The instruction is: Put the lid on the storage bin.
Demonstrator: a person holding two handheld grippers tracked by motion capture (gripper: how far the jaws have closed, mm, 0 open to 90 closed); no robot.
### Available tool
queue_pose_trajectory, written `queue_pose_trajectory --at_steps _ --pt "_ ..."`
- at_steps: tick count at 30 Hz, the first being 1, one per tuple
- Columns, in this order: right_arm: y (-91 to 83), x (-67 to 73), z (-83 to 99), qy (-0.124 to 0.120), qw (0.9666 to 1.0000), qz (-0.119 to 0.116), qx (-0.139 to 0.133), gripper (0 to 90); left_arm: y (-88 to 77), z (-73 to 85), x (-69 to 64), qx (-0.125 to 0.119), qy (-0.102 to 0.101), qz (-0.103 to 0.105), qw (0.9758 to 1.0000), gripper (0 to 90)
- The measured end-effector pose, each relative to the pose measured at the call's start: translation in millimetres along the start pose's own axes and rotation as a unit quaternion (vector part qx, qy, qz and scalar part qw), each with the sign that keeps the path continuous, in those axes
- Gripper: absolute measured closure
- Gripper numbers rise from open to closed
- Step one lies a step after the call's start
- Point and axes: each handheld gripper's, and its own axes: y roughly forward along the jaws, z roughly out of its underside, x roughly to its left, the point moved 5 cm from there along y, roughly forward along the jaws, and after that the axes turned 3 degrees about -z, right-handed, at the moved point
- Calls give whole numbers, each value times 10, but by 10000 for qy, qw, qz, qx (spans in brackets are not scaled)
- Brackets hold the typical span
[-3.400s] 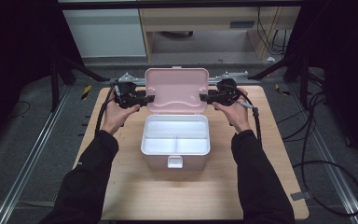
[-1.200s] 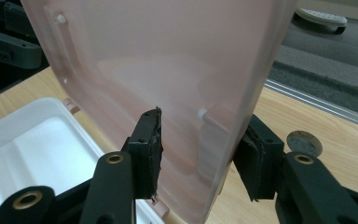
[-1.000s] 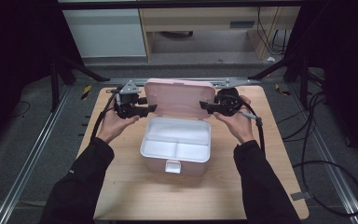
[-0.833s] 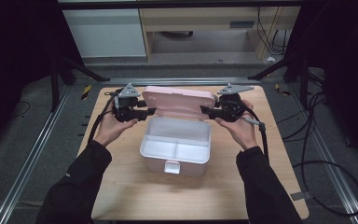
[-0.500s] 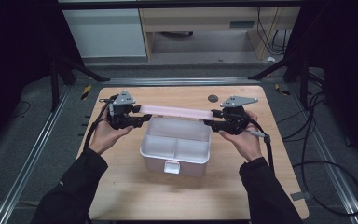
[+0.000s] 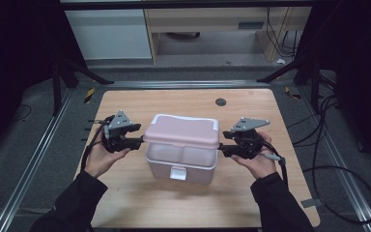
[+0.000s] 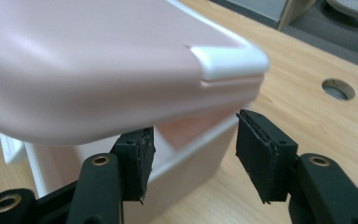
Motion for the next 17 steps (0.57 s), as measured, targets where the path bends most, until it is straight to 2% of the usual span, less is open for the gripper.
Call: queue_pose_trajectory --at_steps 1,3,4,5,8,11,13,14,15,17 --pt "-14 -11 68 -9 9999 71 99 459 -14 98 -25 71 -87 5 9999 451" --pt "-33 -22 140 28 9998 107 188 452 -17 145 -35 108 -106 -14 9999 449" --pt "-33 -22 140 28 9998 107 188 452 -20 195 -37 165 -116 -66 9998 449" --pt "-56 -48 225 76 9996 176 213 440 -24 246 -34 225 -119 -147 9996 446" --pt "-94 -88 318 173 9993 202 245 432 -38 373 12 354 -238 -239 9988 442" --pt "-168 -169 446 296 9987 366 188 405 -65 459 96 381 -476 -366 9975 436" --pt "-214 -236 532 298 9977 582 174 377 -77 509 148 397 -635 -443 9962 422" --pt "-257 -300 623 405 9964 716 194 349 -77 558 185 463 -721 -496 9951 406" --pt "-273 -328 656 455 9958 770 193 340 -77 558 185 463 -721 -496 9951 395" --pt "-304 -371 713 520 9948 858 200 334 -68 637 238 583 -797 -597 9933 385"
